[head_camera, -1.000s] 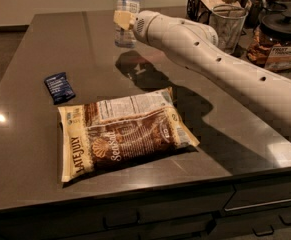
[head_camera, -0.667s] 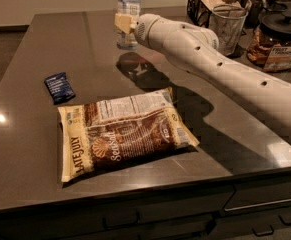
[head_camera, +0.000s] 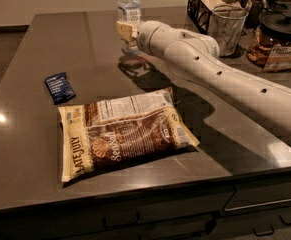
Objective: Place blue plastic bottle upright
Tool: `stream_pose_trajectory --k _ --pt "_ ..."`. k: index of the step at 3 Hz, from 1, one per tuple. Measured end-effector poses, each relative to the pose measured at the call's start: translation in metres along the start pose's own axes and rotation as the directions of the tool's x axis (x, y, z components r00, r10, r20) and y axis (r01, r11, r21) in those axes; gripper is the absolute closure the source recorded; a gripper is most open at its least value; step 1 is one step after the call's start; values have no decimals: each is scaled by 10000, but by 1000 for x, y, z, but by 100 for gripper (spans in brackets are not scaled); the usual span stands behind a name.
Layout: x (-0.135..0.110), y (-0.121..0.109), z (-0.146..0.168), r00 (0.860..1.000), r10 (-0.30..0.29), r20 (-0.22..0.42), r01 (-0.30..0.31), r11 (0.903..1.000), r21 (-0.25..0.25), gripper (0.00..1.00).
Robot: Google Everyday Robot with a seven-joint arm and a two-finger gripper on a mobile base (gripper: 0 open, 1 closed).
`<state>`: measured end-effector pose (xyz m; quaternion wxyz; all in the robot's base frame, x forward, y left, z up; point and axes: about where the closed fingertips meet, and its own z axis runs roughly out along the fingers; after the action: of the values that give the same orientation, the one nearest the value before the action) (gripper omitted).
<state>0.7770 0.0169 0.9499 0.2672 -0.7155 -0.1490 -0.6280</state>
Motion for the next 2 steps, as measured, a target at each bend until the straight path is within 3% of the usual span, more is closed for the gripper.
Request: stream_pose_trajectory --k 2 --pt "-9 10 -1 9986 -474 -229 470 9987 -179 100"
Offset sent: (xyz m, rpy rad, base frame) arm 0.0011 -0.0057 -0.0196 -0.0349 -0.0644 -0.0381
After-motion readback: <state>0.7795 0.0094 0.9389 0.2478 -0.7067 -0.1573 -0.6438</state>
